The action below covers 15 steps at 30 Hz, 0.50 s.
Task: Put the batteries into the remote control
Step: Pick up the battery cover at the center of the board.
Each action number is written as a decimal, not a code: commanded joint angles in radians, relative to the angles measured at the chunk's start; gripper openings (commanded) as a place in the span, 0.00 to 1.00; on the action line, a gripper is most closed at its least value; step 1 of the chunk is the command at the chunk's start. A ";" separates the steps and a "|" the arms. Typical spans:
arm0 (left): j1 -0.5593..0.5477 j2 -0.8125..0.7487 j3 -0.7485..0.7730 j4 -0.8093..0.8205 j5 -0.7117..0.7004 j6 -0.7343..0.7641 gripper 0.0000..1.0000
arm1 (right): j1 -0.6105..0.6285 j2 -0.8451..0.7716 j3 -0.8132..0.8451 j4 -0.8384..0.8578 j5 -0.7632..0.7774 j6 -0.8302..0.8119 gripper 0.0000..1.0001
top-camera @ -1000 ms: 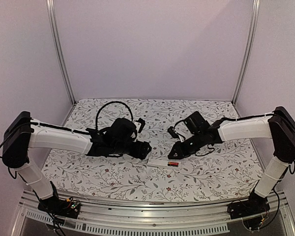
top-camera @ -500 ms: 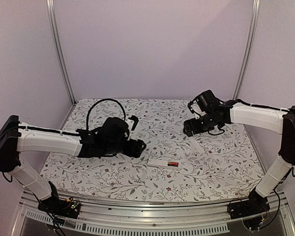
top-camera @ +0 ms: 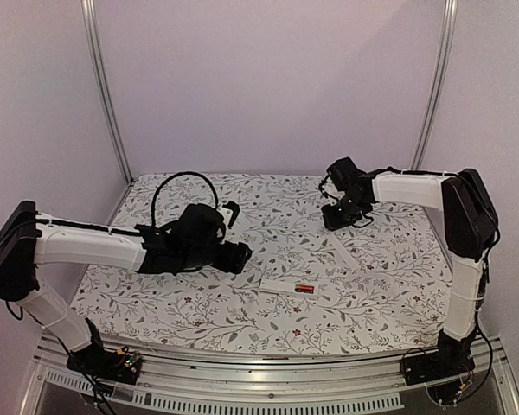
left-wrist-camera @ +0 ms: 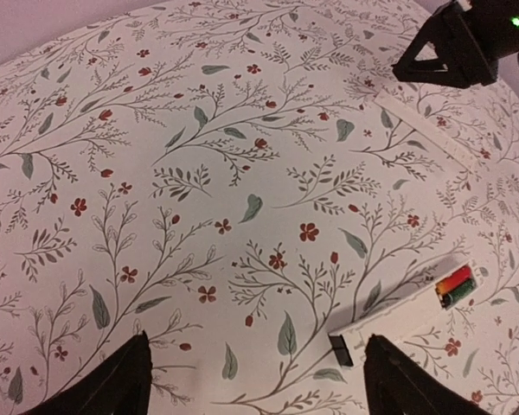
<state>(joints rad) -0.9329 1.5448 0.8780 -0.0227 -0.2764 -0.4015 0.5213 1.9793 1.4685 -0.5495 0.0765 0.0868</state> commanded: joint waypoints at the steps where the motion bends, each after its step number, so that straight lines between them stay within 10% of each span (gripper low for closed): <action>1: 0.052 0.028 0.019 -0.016 0.009 0.039 0.84 | -0.006 0.098 0.076 -0.007 0.001 -0.028 0.28; 15: 0.116 0.062 0.034 -0.001 0.089 0.060 0.84 | -0.010 0.177 0.098 -0.051 0.044 0.001 0.19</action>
<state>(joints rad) -0.8368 1.5936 0.8940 -0.0269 -0.2195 -0.3553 0.5140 2.1521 1.5646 -0.5827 0.0849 0.0715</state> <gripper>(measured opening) 0.842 0.193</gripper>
